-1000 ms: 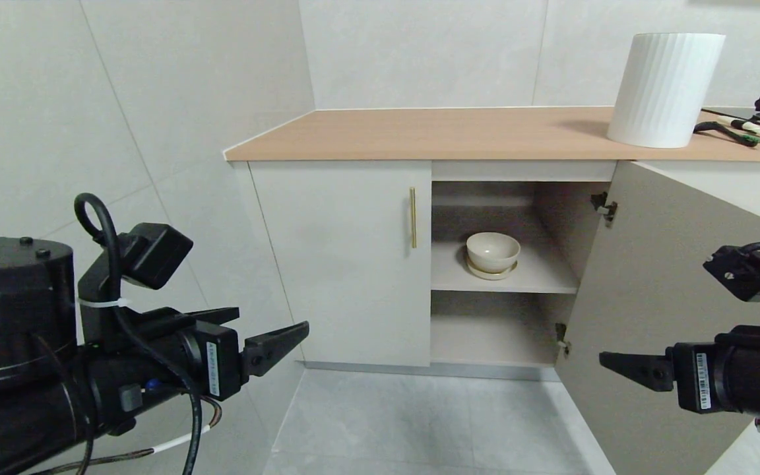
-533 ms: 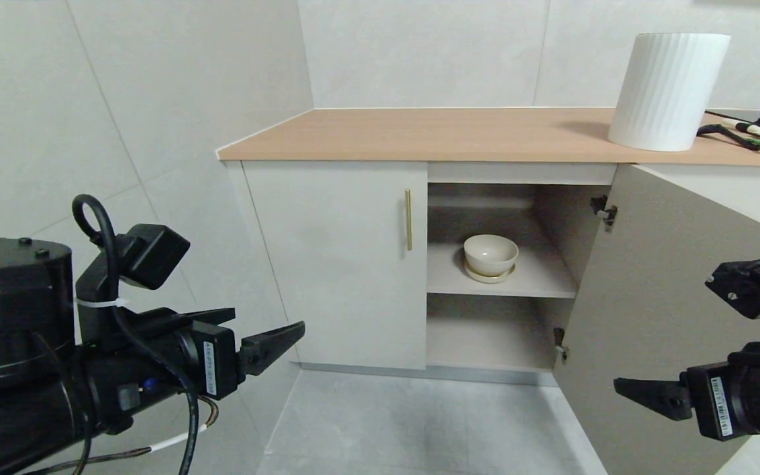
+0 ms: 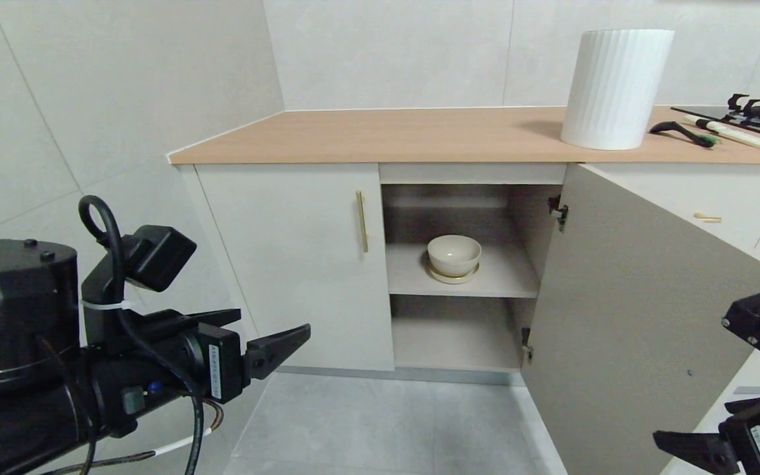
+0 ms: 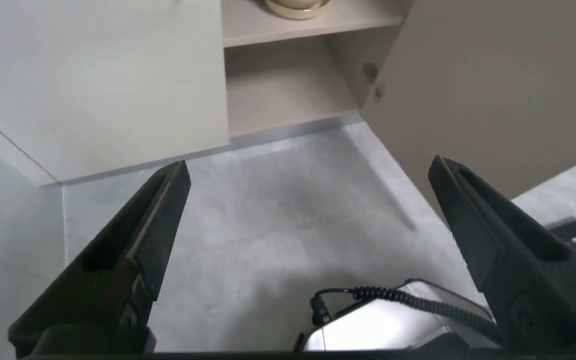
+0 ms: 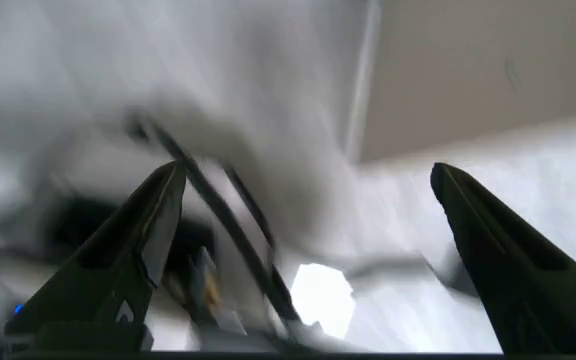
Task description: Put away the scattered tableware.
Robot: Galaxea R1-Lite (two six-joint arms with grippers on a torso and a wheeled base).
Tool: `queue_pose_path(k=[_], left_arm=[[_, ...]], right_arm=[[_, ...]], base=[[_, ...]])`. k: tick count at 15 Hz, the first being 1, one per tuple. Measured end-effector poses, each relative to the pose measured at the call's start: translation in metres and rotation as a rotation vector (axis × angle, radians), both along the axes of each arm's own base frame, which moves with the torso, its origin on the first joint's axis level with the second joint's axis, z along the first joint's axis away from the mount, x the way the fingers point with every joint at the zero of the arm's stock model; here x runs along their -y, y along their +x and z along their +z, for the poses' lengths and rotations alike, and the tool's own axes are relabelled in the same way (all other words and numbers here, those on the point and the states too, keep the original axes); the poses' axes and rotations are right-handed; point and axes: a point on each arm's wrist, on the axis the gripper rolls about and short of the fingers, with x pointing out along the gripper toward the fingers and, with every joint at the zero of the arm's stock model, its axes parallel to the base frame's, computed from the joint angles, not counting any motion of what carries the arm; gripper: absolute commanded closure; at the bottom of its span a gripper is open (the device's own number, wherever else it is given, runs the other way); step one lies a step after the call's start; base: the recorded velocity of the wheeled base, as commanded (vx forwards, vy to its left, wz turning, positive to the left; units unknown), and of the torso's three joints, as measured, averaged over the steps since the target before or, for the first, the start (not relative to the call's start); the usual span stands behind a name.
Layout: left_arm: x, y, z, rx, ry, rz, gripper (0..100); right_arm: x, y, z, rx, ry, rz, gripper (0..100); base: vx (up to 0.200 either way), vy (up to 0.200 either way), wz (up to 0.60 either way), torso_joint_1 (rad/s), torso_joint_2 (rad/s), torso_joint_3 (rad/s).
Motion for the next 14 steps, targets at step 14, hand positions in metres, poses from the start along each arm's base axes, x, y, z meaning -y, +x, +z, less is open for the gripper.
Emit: queue_pose_path(k=[14], left_arm=[[0.000,0.000,0.000,-0.001,-0.002,0.001,0]], right_arm=[[0.079,-0.006,0.048,0.035,-0.209,-0.461,0]], base=[[0.000,0.000,0.00,0.000,0.00,0.000]])
